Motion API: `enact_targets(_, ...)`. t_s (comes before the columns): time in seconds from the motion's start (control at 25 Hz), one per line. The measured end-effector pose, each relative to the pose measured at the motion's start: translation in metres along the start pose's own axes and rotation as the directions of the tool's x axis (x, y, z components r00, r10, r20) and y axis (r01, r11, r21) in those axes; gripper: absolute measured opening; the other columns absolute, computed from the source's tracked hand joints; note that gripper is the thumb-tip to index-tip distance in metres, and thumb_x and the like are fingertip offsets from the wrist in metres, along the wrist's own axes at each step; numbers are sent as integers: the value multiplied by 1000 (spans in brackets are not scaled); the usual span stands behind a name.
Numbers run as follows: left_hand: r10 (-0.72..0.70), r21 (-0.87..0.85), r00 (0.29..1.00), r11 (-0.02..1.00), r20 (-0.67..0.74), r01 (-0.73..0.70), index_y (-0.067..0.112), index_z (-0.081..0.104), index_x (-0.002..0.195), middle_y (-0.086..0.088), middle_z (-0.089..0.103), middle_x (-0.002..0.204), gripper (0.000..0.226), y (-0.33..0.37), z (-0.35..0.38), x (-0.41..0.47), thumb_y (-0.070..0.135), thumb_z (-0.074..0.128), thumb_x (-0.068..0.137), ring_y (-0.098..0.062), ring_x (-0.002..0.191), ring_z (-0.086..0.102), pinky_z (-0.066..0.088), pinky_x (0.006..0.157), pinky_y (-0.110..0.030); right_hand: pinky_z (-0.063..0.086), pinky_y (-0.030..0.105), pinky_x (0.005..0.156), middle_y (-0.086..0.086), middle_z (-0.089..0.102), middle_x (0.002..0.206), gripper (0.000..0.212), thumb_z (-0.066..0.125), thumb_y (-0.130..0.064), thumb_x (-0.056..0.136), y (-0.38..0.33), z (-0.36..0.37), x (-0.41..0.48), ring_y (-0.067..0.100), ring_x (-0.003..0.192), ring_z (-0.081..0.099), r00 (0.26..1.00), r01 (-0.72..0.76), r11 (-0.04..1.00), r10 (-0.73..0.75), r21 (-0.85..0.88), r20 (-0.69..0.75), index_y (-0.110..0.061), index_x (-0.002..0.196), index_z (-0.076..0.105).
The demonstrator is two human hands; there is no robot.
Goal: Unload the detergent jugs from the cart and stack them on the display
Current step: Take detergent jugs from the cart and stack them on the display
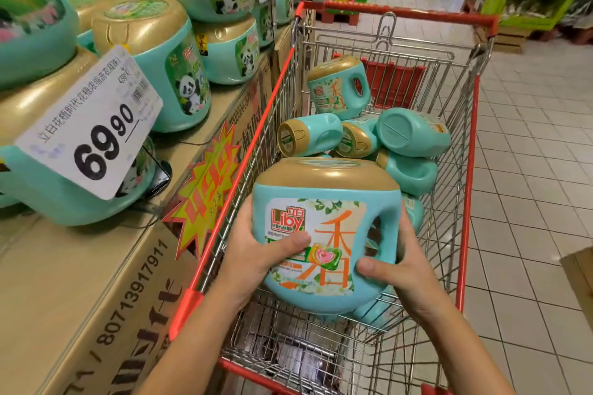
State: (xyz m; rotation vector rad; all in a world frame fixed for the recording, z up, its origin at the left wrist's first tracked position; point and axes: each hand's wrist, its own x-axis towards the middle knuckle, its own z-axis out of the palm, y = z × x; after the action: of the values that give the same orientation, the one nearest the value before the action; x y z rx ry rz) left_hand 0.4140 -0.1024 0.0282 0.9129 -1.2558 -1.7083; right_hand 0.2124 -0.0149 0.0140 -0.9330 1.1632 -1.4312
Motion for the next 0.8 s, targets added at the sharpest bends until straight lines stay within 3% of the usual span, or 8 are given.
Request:
enact_targets(0.12, 67, -23, 998, 997, -14, -68, 24, 62, 109, -10, 75, 100, 86, 6, -8, -14, 45, 97, 33, -27, 87, 73, 59, 63, -32, 56, 25, 77, -2, 66, 121, 115, 94, -42, 43, -11, 16, -4, 17, 107, 67, 999, 42, 998, -42, -53, 1, -24, 141, 37)
enact_targets(0.24, 111, -6, 992, 994, -60, -111, 27, 62, 110, -13, 74, 103, 85, 14, -12, -29, 44, 97, 35, -31, 89, 72, 59, 65, -35, 57, 25, 74, 0, 69, 116, 100, 93, -36, 44, -16, 29, -4, 18, 103, 68, 995, 100, 993, -100, -69, 13, -23, 132, 47)
enact_targets(0.32, 140, -5, 986, 990, -87, -141, 29, 64, 109, -13, 74, 103, 81, 21, -18, -43, 42, 97, 37, -31, 89, 73, 59, 64, -36, 57, 28, 76, 3, 68, 117, 97, 92, -32, 43, -14, 36, -5, 21, 104, 68, 991, 123, 990, -120, -63, 52, -22, 130, 49)
enact_targets(0.48, 161, -2, 958, 986, -238, -166, 30, 62, 112, -13, 74, 104, 84, 32, -24, -87, 39, 98, 37, -33, 90, 73, 60, 65, -38, 56, 43, 86, 8, 65, 121, 94, 93, -45, 39, -20, 53, -5, 26, 110, 65, 976, 130, 989, -114, -74, 184, -30, 125, 56)
enact_targets(0.68, 256, 21, 847, 960, -467, -279, 28, 63, 108, -11, 75, 100, 79, 44, -29, -163, 36, 98, 37, -28, 85, 74, 59, 62, -32, 56, 25, 77, -1, 70, 113, 85, 92, -53, 35, -28, 101, -11, 15, 103, 67, 876, 150, 988, -122, -23, 466, -39, 114, 63)
enact_targets(0.8, 351, 141, 713, 930, -607, -338, 28, 60, 110, -8, 75, 101, 84, 59, -38, -211, 42, 97, 36, -25, 86, 74, 59, 63, -30, 55, 24, 78, -3, 69, 113, 83, 91, -44, 40, -29, 143, -19, 13, 102, 66, 778, 170, 985, -132, -3, 614, -38, 117, 60)
